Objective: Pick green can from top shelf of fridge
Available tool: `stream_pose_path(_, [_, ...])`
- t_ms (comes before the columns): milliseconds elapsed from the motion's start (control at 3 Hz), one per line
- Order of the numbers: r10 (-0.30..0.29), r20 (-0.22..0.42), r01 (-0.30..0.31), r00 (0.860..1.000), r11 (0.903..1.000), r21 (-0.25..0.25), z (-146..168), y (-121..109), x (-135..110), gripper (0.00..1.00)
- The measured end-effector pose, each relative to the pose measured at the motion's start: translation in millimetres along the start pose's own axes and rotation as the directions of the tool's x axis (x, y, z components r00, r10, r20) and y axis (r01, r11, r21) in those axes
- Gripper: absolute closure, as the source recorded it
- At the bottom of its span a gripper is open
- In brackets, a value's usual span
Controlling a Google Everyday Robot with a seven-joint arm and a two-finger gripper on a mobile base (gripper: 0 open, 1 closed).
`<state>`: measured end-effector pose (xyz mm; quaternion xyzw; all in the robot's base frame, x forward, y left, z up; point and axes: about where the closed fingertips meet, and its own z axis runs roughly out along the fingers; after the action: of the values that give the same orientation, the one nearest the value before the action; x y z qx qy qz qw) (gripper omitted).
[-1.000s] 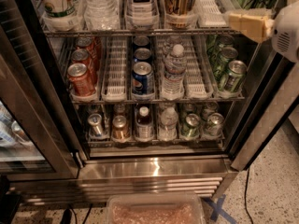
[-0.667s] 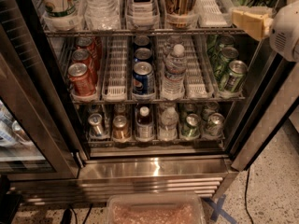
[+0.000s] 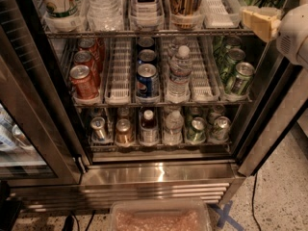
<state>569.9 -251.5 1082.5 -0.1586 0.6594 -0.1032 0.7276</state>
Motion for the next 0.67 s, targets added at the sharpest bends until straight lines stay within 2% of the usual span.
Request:
stream_pose_path(333, [0.004,0.003,-0.004,1.0,0.9996,0.029,4.4,-1.3,3.8,0.29])
stream_pose_path(667, [0.01,0.002,-0.011,1.0,0.9982,0.059,9.3,-3.0,7.3,0.3])
